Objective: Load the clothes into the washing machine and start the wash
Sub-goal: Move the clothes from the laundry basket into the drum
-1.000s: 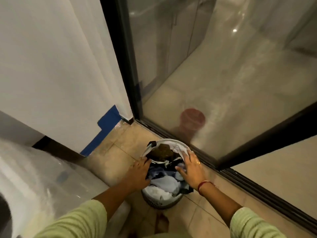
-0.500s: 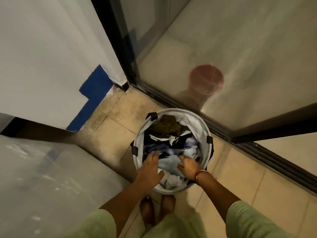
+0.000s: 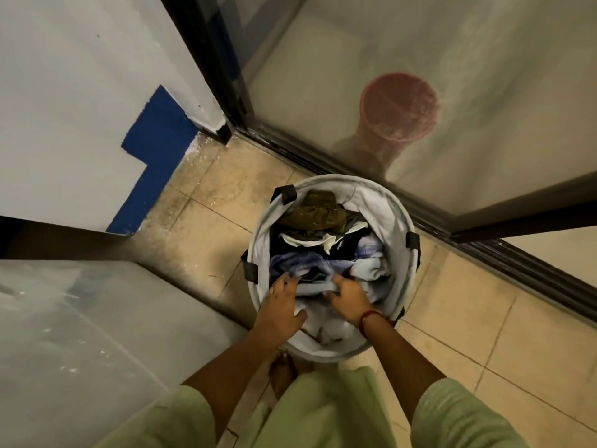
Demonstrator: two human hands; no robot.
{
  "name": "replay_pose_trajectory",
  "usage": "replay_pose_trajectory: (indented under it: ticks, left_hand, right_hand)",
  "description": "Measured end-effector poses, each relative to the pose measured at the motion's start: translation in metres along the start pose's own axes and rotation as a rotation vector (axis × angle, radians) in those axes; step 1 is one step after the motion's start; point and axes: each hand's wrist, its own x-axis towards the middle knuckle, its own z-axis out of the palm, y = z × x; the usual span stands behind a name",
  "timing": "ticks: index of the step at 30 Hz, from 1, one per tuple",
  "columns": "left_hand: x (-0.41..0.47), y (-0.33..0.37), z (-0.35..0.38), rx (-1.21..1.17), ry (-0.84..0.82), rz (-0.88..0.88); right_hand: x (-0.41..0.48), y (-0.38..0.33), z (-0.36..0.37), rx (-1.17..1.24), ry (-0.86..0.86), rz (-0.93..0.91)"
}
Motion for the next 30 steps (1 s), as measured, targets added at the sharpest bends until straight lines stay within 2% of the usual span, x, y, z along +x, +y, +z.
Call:
replay_pose_trajectory:
  ticks: [3, 9, 13, 17, 21, 24, 25, 27, 30]
  left_hand:
    - [-0.024, 0.013, -0.027, -0.024, -0.006, 0.027]
    - [-0.061, 0.039, -0.086, -0.018, 0.022, -0.041]
    - [-0.076, 0.047, -0.102, 0.031, -0.098, 0.001]
    - [-0.081, 0.06, -0.094, 0.111, -0.225, 0.14]
    - [-0.077, 0.072, -0.076, 0.073, -0.355, 0.231]
    - [-0.086, 0.084, -0.064, 0.037, -0.497, 0.125]
    - [-0.09, 0.085, -0.062, 0.026, -0.506, 0.07]
    - [-0.095, 0.08, -0.058, 0.038, -0.416, 0.015]
    - [-0.103, 0.06, -0.047, -0.005, -0.32, -0.058]
  right_hand:
    - [-0.044, -0.016, -0.022, 0.136, -0.022, -0.02]
    - [-0.112, -0.029, -0.056, 0.009, -0.124, -0.073]
    - [-0.141, -0.042, -0.078, -0.068, -0.172, -0.08]
    - [-0.157, -0.058, -0.094, -0.119, -0.206, -0.156]
    - [-0.163, -0.075, -0.097, -0.201, -0.246, -0.231]
    - [-0.171, -0.089, -0.092, -0.313, -0.278, -0.283]
    - [-0.174, -0.092, -0.09, -0.357, -0.267, -0.281]
    - [-0.177, -0.092, -0.085, -0.363, -0.259, -0.266]
    - [-0.175, -0.073, -0.072, -0.03, -0.187, -0.197]
